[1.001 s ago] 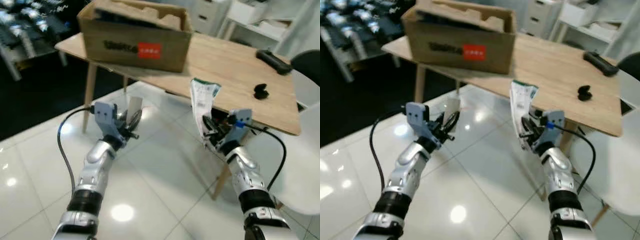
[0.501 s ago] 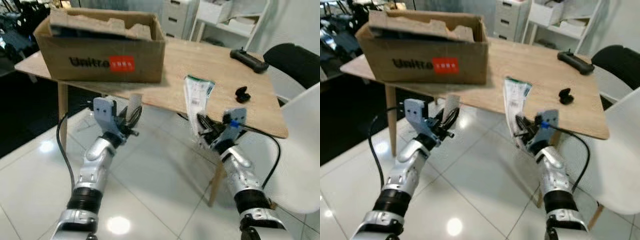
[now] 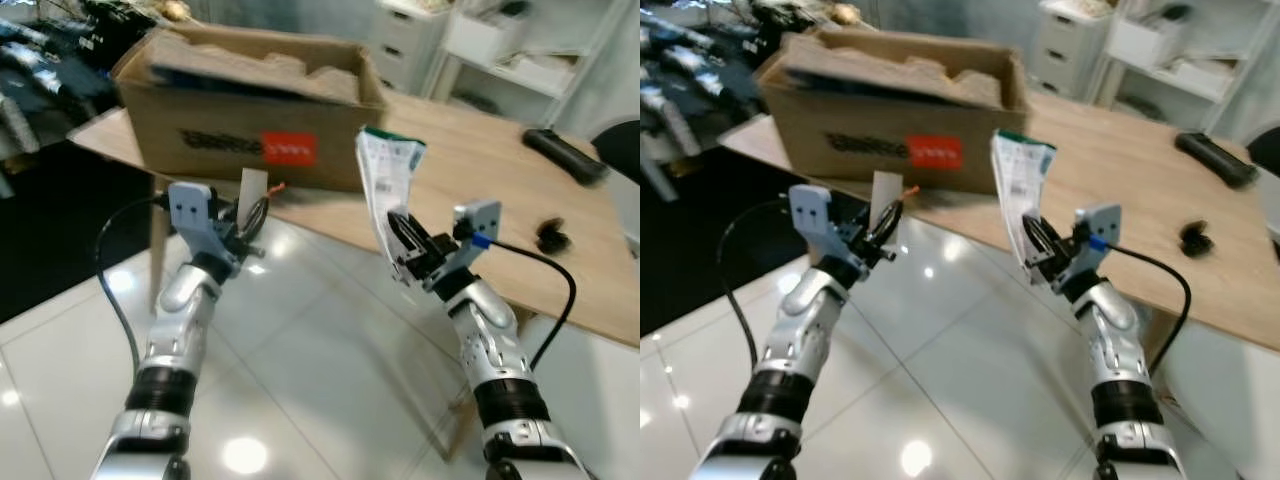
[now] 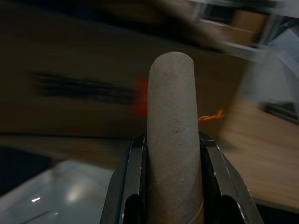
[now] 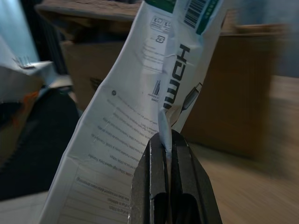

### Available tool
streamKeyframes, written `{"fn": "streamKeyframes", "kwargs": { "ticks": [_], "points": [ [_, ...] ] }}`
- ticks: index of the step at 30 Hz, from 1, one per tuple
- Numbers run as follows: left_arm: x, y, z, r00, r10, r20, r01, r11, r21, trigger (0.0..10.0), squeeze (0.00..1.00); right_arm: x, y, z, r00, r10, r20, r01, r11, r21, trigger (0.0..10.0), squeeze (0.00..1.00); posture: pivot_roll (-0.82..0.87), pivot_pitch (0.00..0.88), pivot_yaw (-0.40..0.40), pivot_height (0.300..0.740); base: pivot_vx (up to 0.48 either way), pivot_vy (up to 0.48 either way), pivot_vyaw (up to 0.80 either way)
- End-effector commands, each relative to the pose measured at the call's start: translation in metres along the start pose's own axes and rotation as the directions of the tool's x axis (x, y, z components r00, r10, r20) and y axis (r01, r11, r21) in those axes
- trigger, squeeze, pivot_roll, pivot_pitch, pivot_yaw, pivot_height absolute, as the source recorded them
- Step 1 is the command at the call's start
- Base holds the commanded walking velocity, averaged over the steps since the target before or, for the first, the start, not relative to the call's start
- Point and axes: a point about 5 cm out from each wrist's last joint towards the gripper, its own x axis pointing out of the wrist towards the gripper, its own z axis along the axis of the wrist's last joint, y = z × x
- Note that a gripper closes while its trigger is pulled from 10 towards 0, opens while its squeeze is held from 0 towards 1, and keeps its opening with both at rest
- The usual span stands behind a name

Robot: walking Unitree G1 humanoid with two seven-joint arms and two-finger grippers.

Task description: Picking trash to rubbish bin

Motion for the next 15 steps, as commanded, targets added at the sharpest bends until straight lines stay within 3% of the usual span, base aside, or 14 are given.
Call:
{"fn": "streamKeyframes", "kwargs": {
  "ticks": [1, 7, 12, 15],
  "points": [
    [0.000, -0.004, -0.002, 1.000, -0.018, -0.010, 0.018, 1.000, 0.012, 10.0, 0.00, -0.007, -0.014, 0.007, 0.997, -0.067, 0.031, 0.067, 0.998, -0.005, 10.0, 0.00, 0.03, 0.094, -0.051, 0.740, 0.337, 0.000, 0.00],
    [0.001, -0.007, -0.003, 0.999, -0.032, -0.012, 0.032, 0.999, 0.002, 10.0, 0.00, -0.006, -0.021, 0.029, 0.992, -0.074, 0.102, 0.079, 0.996, -0.044, 10.0, 0.00, 0.02, 0.096, -0.048, 0.740, 0.336, 0.000, 0.00],
    [0.003, -0.010, -0.002, 0.999, -0.042, -0.005, 0.042, 0.999, -0.007, 10.0, 0.00, -0.001, -0.021, 0.048, 0.987, -0.059, 0.151, 0.075, 0.992, -0.100, 10.0, 0.00, 0.02, 0.096, -0.047, 0.740, 0.000, 0.000, 0.00],
    [0.003, -0.011, 0.000, 0.999, -0.048, 0.006, 0.048, 0.999, -0.006, 10.0, 0.00, 0.008, -0.017, 0.071, 0.976, -0.015, 0.218, 0.046, 0.989, -0.137, 10.0, 0.00, 0.03, 0.098, -0.047, 0.740, 0.000, 0.000, 0.00]
  ]
}}
